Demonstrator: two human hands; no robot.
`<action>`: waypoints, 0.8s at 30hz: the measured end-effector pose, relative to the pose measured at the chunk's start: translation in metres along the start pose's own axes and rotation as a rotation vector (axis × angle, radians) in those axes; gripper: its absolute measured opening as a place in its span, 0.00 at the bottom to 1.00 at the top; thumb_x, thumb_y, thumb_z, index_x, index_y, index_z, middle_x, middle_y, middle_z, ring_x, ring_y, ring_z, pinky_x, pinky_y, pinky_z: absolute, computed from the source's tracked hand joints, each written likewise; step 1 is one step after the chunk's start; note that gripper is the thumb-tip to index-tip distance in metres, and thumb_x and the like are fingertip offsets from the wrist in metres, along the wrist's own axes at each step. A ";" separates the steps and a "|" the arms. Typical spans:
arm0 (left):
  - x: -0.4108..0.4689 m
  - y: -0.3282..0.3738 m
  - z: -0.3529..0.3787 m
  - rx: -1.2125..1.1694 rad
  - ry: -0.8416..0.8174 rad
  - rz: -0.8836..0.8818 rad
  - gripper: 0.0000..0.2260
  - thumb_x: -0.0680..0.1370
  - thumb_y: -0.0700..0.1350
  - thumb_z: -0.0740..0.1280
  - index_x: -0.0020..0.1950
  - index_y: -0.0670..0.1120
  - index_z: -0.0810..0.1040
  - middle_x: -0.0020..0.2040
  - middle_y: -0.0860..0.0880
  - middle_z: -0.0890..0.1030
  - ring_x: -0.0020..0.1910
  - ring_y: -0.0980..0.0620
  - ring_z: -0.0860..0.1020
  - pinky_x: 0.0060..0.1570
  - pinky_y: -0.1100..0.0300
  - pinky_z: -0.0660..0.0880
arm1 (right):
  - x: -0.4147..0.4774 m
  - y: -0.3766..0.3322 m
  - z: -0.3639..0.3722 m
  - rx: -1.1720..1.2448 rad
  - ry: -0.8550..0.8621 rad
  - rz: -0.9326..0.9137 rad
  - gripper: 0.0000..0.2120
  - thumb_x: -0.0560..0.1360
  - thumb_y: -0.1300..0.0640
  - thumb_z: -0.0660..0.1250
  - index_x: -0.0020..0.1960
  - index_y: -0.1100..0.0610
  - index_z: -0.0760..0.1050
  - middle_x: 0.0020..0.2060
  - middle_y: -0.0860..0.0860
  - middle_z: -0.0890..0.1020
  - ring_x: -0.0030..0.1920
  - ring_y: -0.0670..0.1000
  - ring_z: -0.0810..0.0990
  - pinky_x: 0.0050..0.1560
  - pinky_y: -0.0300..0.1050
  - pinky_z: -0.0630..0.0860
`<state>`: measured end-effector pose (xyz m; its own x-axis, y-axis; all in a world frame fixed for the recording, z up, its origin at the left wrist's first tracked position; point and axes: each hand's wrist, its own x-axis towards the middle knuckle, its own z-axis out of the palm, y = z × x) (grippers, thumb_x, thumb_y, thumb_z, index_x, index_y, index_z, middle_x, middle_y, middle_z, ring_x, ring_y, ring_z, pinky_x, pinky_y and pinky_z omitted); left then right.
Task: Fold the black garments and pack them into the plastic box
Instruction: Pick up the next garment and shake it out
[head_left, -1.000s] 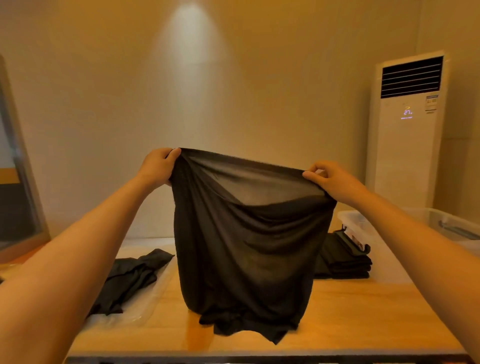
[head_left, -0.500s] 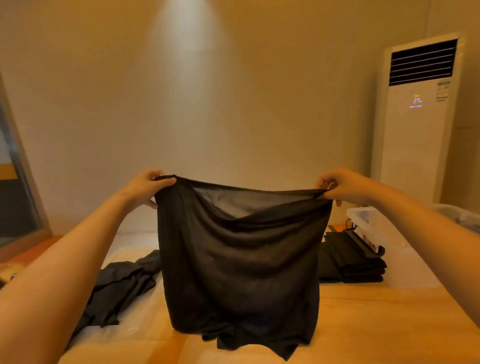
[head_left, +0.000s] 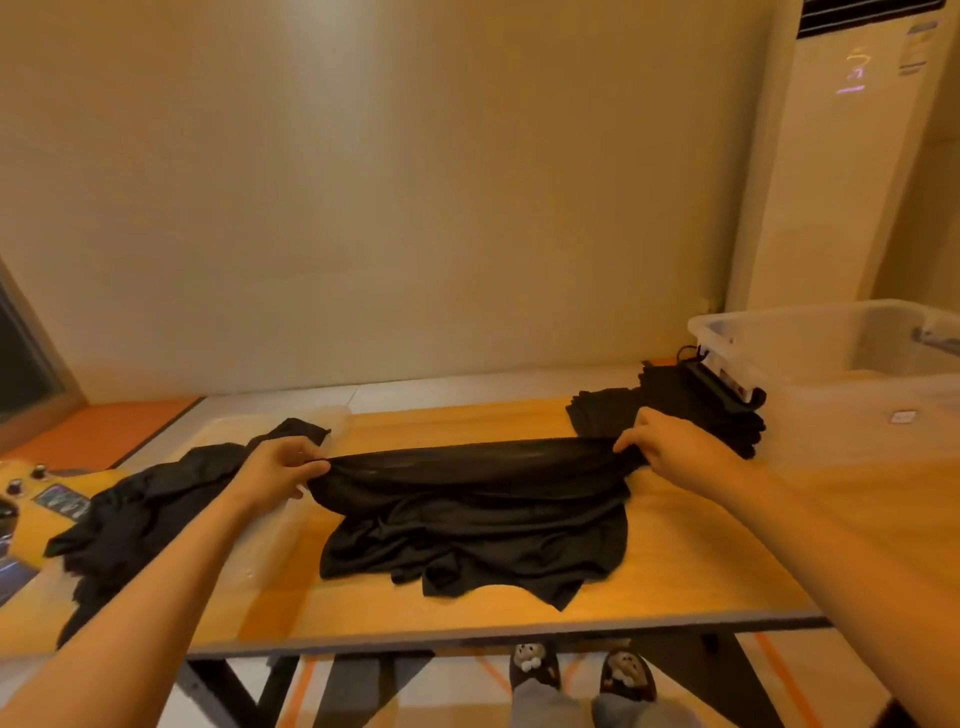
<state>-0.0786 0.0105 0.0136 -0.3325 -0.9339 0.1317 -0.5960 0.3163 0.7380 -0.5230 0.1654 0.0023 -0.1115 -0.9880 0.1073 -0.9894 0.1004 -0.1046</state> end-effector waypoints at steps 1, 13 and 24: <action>-0.004 -0.008 0.004 0.003 0.016 0.008 0.02 0.77 0.37 0.68 0.45 0.40 0.80 0.38 0.43 0.81 0.36 0.47 0.77 0.35 0.58 0.75 | -0.003 0.000 0.007 -0.058 0.011 -0.005 0.16 0.81 0.62 0.57 0.62 0.47 0.75 0.53 0.50 0.72 0.44 0.53 0.77 0.46 0.48 0.75; -0.062 -0.035 0.037 -0.080 0.216 0.077 0.05 0.76 0.37 0.68 0.48 0.46 0.81 0.42 0.50 0.83 0.41 0.54 0.82 0.44 0.61 0.77 | -0.062 0.019 0.040 0.011 0.218 -0.019 0.11 0.78 0.48 0.64 0.57 0.50 0.78 0.56 0.45 0.75 0.46 0.43 0.74 0.42 0.35 0.73; -0.085 -0.047 0.064 -0.053 0.294 0.093 0.06 0.74 0.38 0.70 0.48 0.48 0.81 0.45 0.51 0.82 0.43 0.58 0.80 0.43 0.67 0.77 | -0.082 0.012 0.060 0.304 0.381 0.017 0.09 0.74 0.59 0.70 0.54 0.54 0.81 0.50 0.48 0.81 0.45 0.45 0.78 0.47 0.36 0.72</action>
<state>-0.0687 0.0857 -0.0747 -0.1533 -0.9121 0.3802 -0.5318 0.4004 0.7462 -0.5200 0.2401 -0.0670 -0.2093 -0.8675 0.4512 -0.9216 0.0208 -0.3875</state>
